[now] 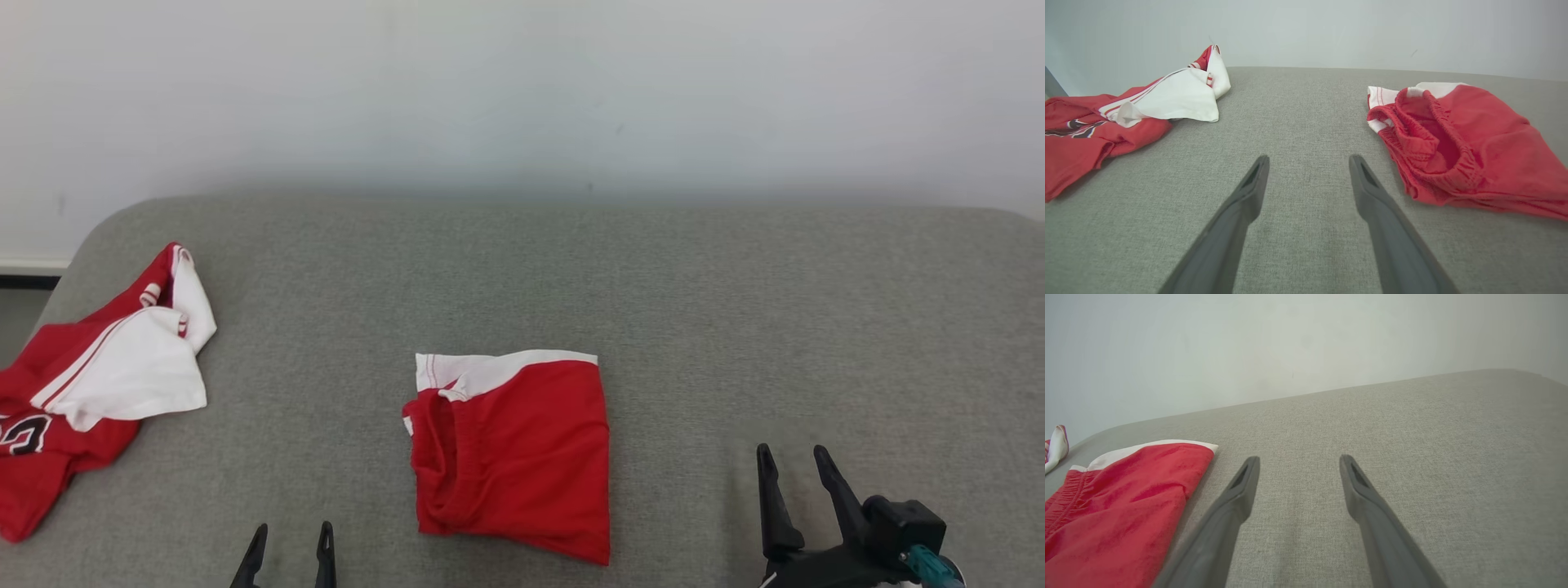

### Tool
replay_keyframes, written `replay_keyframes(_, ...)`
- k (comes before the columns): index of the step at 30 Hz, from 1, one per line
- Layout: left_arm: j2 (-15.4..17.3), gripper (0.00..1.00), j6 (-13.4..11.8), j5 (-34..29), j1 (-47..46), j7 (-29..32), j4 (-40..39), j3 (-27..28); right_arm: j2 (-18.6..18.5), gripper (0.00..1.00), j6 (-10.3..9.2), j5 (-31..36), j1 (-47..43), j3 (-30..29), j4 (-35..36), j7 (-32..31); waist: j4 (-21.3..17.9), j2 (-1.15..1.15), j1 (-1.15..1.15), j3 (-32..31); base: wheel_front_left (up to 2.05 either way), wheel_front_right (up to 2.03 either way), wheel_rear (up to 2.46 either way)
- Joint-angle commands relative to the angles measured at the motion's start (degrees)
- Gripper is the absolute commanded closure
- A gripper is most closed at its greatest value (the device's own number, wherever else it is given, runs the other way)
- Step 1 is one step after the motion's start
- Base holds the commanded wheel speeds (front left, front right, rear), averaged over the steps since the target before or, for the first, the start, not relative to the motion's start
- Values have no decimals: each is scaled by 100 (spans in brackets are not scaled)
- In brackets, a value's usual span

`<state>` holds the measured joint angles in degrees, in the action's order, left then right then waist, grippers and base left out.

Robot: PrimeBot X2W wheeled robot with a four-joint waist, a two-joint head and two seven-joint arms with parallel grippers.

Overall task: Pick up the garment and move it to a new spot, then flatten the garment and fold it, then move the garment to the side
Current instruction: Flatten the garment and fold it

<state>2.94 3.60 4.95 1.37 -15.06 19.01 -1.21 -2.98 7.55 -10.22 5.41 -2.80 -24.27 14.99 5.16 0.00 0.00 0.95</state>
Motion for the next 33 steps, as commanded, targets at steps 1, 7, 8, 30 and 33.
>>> replay_keyframes(1, -6, 0, 29, -71, 82, -17, -29, 23, 11, 0, -13, -27, -94, -4, 53, 25, -121, 0, 0, -94, 0, 0, 0)
replay_keyframes(7, -6, 0, 32, -109, 132, -17, -61, 148, 10, 0, -13, -76, -283, 86, 203, 25, -312, 0, 0, -207, 0, 0, 0)
replay_keyframes(8, -7, 0, 43, -114, 152, -17, -68, 169, 12, 0, -13, -80, -306, 104, 213, 25, -338, 0, 0, -225, 0, 0, 0)
replay_keyframes(30, -7, 0, 147, -249, 461, -17, -76, 339, 11, 0, -13, 180, -629, 237, 430, 25, -623, 0, 0, -604, 0, 0, 0)
replay_keyframes(33, -7, 0, 164, -262, 478, -16, -98, 348, 10, 0, -13, 174, -634, 246, 420, 25, -641, 0, 0, -610, 0, 0, 0)
